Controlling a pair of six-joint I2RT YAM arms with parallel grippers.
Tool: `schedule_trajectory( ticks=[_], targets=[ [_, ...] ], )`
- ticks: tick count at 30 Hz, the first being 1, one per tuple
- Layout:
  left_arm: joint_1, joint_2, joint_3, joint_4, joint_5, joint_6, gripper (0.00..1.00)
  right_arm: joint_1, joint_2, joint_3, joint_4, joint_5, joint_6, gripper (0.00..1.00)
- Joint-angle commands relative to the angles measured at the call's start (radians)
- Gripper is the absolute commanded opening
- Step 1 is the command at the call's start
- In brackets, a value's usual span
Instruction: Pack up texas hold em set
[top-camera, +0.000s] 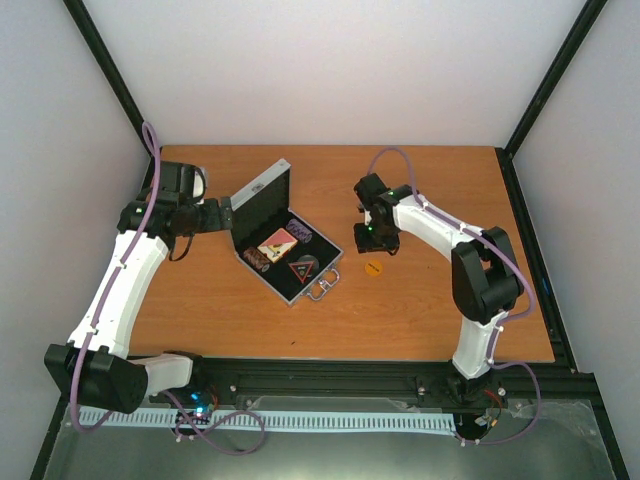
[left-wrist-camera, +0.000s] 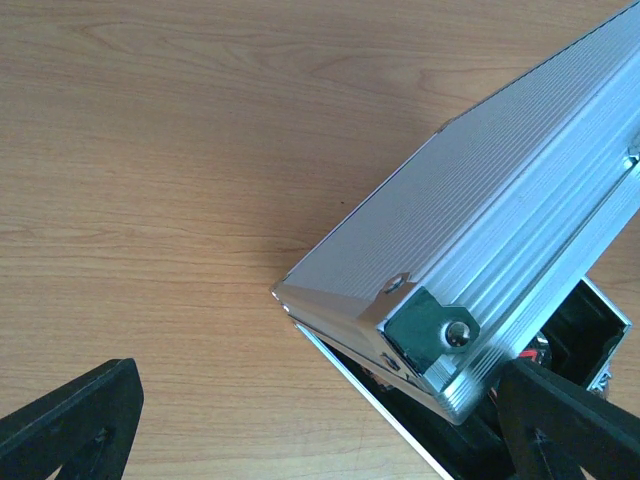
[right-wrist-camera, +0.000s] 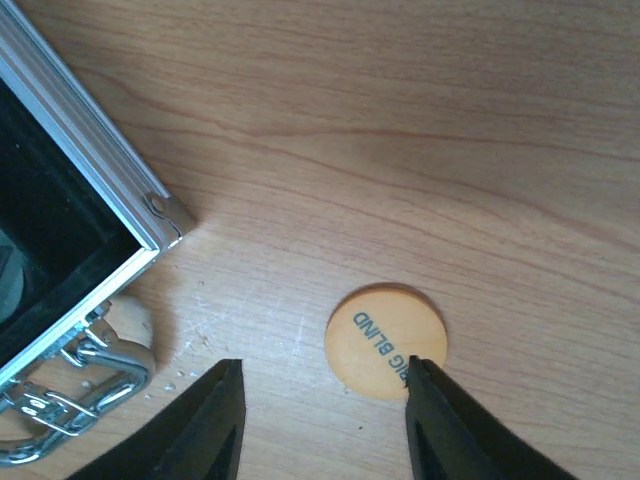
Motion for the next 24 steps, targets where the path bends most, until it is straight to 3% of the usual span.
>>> schedule_trajectory(
  ticks=[1, 3, 4, 12, 24],
  targets=[
    [-0.003, -0.012, 0.046, -0.019, -0.010, 0.013, 1.00, 0.006, -0.028, 0.004, -0.031, 0.022, 0.017, 0.58],
    [-0.003, -0.034, 0.056, -0.011, -0.022, 0.010, 1.00, 0.006, -0.039, 0.002, -0.027, 0.036, 0.021, 0.89],
    [-0.003, -0.043, 0.066, -0.009, -0.032, 0.006, 1.00, 0.006, -0.044, 0.004, -0.025, 0.038, 0.022, 0.99],
    [-0.003, -0.013, 0.217, -0.058, -0.081, -0.006, 1.00, 0.001, -0.025, 0.020, -0.020, 0.005, 0.015, 1.00],
    [-0.006, -0.020, 0.342, -0.014, 0.173, -0.058, 1.00, -0.066, -0.039, 0.010, -0.008, 0.042, 0.015, 1.00]
  ],
)
